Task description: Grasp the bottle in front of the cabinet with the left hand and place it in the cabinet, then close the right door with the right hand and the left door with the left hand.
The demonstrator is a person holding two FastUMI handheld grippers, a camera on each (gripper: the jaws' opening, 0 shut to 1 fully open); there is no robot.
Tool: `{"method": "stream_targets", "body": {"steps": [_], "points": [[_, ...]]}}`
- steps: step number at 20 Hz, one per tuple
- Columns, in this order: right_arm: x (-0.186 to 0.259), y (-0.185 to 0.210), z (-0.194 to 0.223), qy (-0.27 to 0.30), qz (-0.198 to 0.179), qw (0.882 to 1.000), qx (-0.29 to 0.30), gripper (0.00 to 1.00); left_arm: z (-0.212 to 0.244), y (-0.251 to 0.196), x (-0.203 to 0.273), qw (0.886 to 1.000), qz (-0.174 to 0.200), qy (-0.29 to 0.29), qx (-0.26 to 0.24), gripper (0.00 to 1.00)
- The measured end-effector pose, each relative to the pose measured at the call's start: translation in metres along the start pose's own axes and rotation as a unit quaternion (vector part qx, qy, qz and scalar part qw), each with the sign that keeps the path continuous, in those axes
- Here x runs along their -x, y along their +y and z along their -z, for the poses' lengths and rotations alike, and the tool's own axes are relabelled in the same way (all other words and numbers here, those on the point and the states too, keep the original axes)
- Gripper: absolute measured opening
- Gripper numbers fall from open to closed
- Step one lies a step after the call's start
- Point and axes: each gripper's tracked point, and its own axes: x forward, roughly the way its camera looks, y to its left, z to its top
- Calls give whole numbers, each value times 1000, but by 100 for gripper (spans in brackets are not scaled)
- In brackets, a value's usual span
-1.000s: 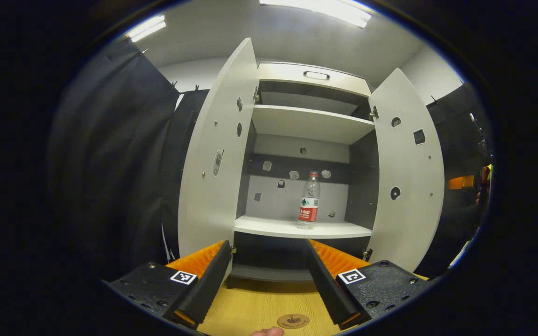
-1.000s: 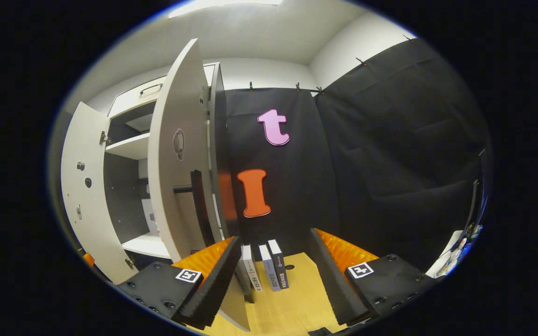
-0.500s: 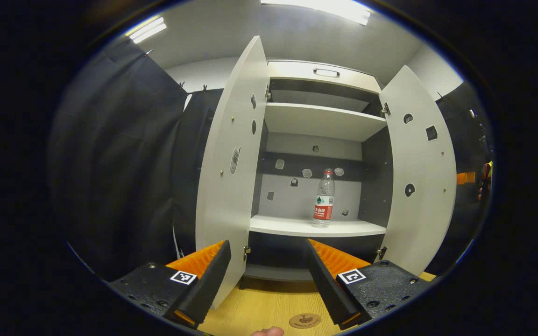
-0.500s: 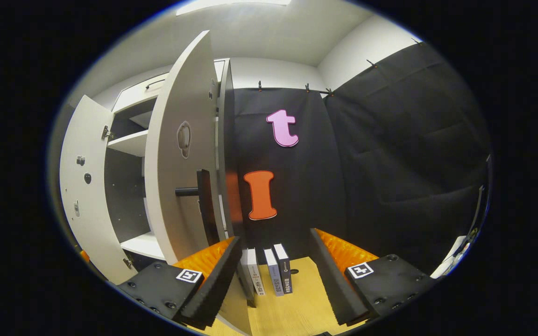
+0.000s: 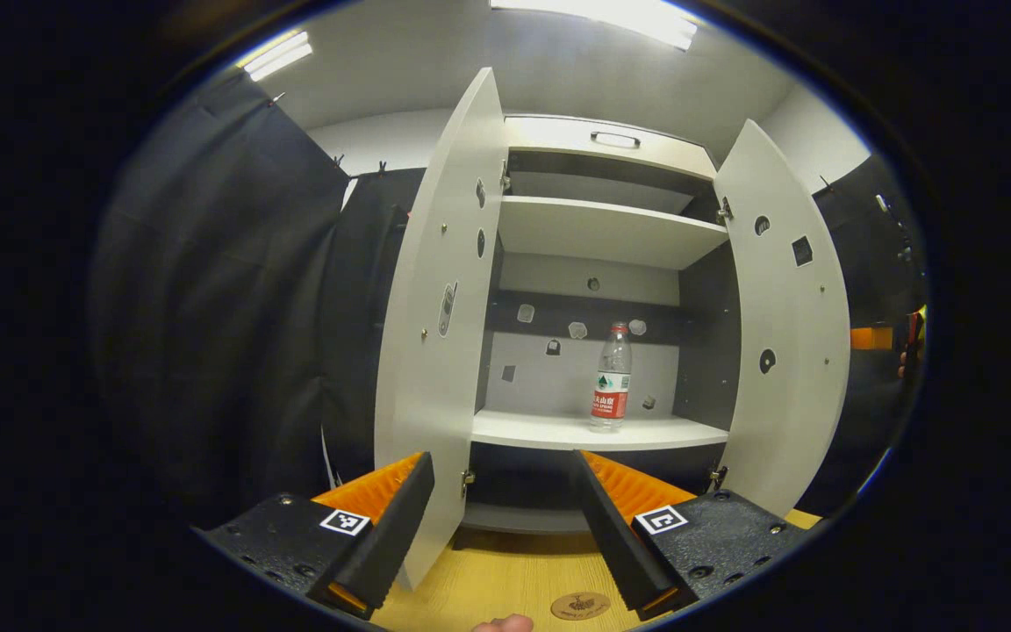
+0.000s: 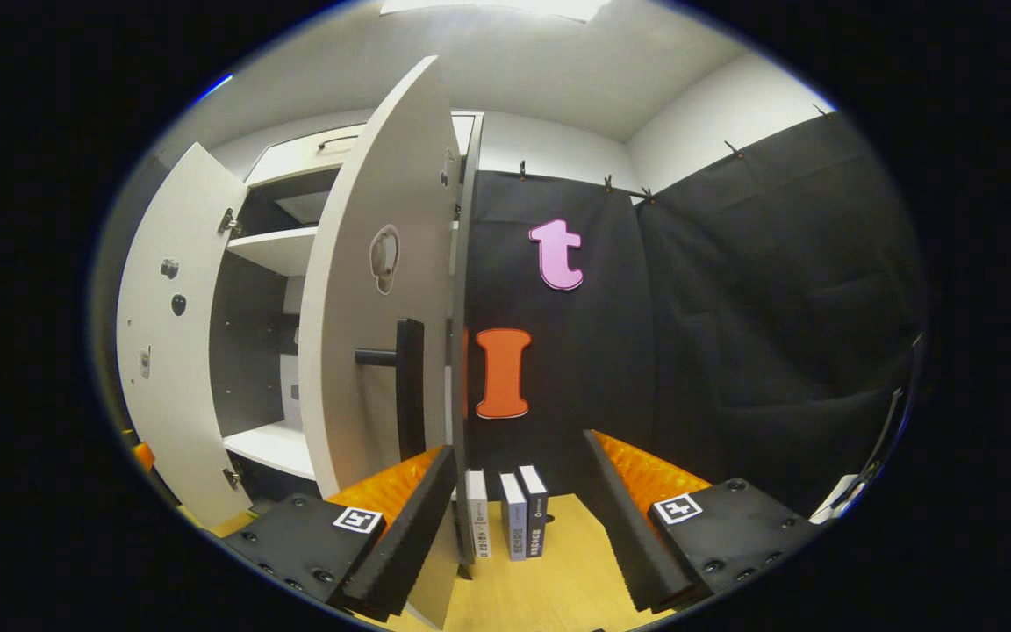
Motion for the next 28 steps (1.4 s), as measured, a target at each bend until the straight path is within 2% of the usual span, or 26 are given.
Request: {"method": "stream_targets", "body": {"steps": [1,2,7,13,14,22,28], "points": [[0,9,1,4,-9,1000,-7,96,-1,2,-1,1000,1,-1,0,95],[0,18,3,5,-17,1000,-14,87,-2,4,-1,1000,1,-2,-1,95],[-5,58,7,13,-50,998,-34,86,-6,19,1,1000,-6,-6,1,95],[-23,116,9,16,-109,993,-42,87,-10,43,7,1000,-29,-10,3,95],[-29,127,10,19,-117,992,-47,96,-11,49,9,999,-35,-11,2,95],[-53,182,17,33,-150,987,-41,96,-27,99,21,994,-105,-33,-4,94],[-70,196,25,37,-154,986,-51,96,-39,138,24,987,-153,-41,26,95]]}}
